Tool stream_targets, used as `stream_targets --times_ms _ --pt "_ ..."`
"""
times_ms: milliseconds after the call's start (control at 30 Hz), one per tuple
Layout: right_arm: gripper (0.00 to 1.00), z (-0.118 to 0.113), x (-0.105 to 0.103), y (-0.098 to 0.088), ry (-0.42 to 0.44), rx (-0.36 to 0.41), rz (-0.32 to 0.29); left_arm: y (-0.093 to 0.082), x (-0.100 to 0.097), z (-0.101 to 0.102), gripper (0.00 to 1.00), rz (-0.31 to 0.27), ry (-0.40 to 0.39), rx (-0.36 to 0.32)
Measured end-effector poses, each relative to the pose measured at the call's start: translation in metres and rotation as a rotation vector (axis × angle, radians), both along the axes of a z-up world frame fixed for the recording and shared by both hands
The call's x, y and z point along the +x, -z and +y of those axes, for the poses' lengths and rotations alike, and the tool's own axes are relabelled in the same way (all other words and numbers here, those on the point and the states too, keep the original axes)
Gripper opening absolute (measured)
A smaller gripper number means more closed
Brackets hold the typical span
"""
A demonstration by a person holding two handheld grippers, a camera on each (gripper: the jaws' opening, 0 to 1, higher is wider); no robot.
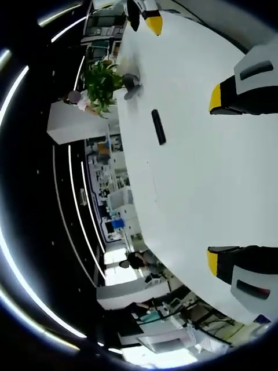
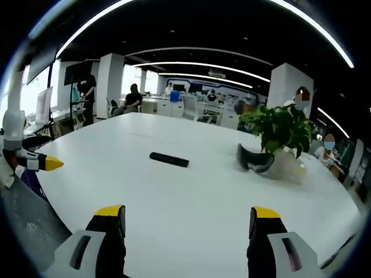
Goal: Press the specified remote control buttons in sequence, fully releasing each button before pressing the next.
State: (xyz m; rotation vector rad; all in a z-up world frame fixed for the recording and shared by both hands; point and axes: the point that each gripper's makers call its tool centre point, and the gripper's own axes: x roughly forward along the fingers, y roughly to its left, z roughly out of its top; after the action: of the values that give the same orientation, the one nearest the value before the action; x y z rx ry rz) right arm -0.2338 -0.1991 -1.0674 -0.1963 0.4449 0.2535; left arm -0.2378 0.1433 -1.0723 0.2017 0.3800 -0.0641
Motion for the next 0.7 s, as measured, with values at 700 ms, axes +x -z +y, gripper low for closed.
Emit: stream_targets --times_ms 700 --pt "0.88 -0.0029 -0.0004 -0.0038 0.012 0.007 -0.017 0.0015 -0.0015 -0.0023 0.97 0.009 0.010 0.008"
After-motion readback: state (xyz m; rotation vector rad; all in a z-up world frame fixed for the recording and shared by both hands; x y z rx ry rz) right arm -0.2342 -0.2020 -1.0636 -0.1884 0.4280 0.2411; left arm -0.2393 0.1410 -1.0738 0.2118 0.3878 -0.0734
